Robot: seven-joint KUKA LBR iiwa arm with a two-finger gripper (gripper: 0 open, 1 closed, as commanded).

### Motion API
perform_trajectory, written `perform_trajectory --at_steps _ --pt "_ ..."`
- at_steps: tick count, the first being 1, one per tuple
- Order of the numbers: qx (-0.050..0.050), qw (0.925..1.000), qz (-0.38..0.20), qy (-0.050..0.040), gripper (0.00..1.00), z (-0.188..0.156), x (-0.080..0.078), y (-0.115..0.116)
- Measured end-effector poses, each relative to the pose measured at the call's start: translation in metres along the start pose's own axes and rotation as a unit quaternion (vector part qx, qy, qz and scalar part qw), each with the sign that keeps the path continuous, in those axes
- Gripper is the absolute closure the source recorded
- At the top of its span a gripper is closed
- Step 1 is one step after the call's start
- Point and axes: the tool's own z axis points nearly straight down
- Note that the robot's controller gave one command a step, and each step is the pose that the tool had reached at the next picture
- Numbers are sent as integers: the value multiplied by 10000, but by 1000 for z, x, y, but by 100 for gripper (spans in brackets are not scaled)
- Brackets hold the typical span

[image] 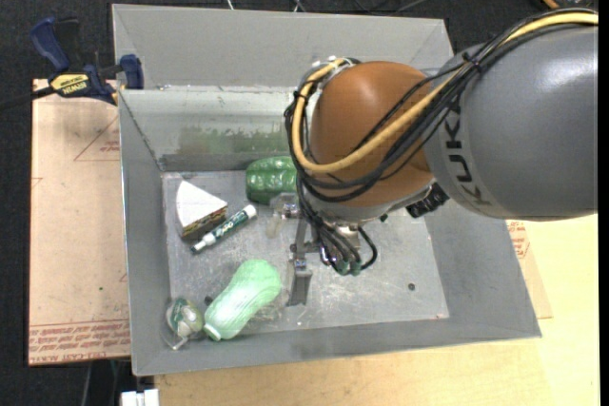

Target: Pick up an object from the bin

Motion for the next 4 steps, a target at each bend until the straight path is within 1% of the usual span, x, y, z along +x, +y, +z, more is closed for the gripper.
perform_trajectory --at_steps 1,2,3,4 --pt "-6 10000 17 -37 0 -3 -2 -1" --pt "-15 9991 413 -50 0 74 0 -1" --pt "-4 9957 -924 -67 0 98 -3 17" --pt "-5 9881 -1539 -46 0 125 -1 14"
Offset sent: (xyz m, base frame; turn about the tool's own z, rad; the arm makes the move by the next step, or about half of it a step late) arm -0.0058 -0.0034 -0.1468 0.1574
